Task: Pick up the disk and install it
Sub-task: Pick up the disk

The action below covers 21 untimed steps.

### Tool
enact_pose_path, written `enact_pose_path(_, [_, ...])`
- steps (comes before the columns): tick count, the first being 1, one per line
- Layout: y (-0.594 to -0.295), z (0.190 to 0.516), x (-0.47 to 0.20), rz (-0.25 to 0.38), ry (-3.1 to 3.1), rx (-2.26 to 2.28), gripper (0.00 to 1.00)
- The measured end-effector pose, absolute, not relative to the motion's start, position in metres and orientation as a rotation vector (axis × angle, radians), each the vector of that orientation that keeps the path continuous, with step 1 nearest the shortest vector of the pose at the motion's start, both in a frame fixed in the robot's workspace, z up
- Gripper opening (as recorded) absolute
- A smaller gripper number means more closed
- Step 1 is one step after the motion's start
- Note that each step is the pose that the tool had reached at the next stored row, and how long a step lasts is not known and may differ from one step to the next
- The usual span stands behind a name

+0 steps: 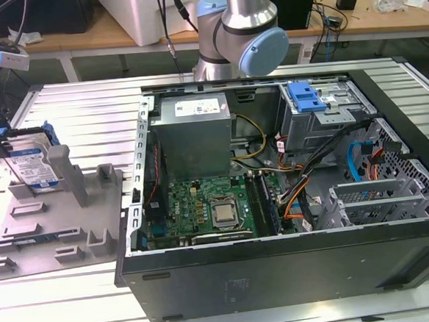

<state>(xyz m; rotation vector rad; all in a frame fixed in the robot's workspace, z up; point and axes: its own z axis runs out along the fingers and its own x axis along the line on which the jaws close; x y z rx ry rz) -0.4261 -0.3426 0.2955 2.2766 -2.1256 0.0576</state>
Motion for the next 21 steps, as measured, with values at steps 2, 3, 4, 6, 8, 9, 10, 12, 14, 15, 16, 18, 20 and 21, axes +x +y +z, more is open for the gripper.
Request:
enact_pose_path(2, [-0.3426, 0.2955, -0.4261, 0.058, -2.126, 2.277, 0.51])
enact_pose_path(3, [-0.3426, 0.2955, -0.4261, 0.058, -2.126, 2.277, 0.51])
enact_pose_path(4, [-0.3426, 0.2955, -0.4261, 0.058, -2.126, 2.276, 0.51])
enact_pose_path(6, [-0.3426, 0.2955, -0.4261, 0.058, -2.126, 2.276, 0.49])
enact_pose_path(8, [-0.3426, 0.2954, -0.4261, 0.058, -2.126, 2.276, 0.37])
enact_pose_path(9, [-0.3426, 0.2954, -0.4261, 0.058, -2.126, 2.277, 0.37])
enact_pose_path(10, [-0.3426, 0.2954, -0.4261, 0.058, -2.126, 2.277, 0.37])
enact_pose_path(12, [-0.3426, 0.2954, -0.4261, 0.058, -2.126, 2.277, 0.37])
enact_pose_path(14, [-0.3426, 0.2953, -0.4261, 0.058, -2.126, 2.277, 0.37])
enact_pose_path(15, [-0.3426, 0.2953, -0.4261, 0.058, -2.126, 2.276, 0.37])
enact_pose_path(16, [-0.3426, 0.2953, -0.4261, 0.058, -2.126, 2.277, 0.37])
enact_pose_path(18, [-0.3426, 0.2953, -0.4261, 0.058, -2.126, 2.277, 0.37])
enact_pose_path(20, [-0.3426, 0.2952, -0.4261, 0.058, -2.126, 2.277, 0.37])
enact_pose_path(21, [-0.3426, 0.2952, -0.4261, 0.058, -2.126, 2.277, 0.37])
